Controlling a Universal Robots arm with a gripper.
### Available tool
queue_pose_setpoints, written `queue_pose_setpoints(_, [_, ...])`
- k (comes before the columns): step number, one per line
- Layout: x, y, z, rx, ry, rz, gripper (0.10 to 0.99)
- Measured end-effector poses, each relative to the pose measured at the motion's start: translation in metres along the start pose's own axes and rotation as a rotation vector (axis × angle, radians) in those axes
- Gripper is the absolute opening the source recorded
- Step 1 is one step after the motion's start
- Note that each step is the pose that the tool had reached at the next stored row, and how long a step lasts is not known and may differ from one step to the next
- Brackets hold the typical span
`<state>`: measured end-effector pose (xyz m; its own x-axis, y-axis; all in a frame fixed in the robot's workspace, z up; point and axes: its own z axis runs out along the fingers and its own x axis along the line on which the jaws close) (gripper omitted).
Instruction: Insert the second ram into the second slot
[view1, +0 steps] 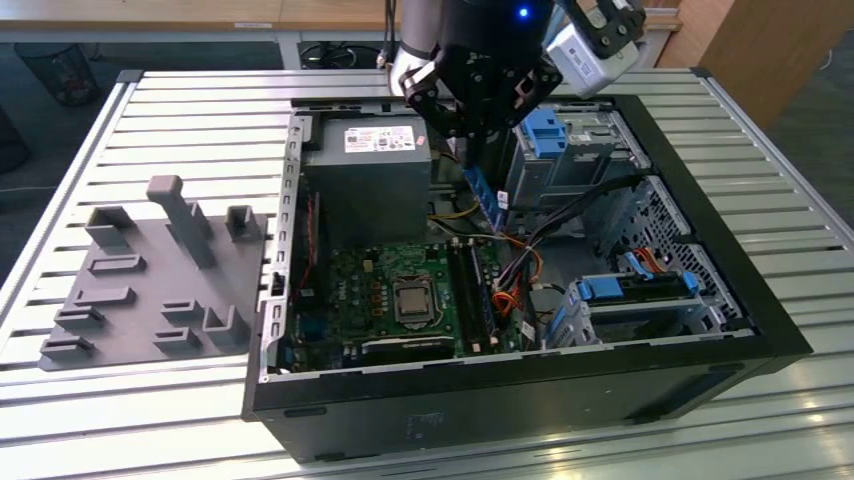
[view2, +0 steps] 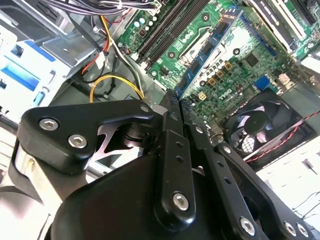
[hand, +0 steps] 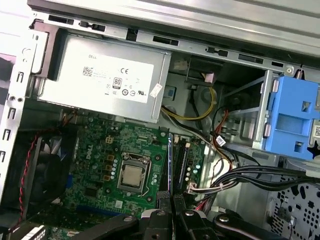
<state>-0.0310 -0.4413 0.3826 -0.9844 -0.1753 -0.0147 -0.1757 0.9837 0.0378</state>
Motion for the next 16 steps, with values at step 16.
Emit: queue_pose_setpoints(16, [0.0,0.0,0.0,0.001,-0.0033,0.089,0.137])
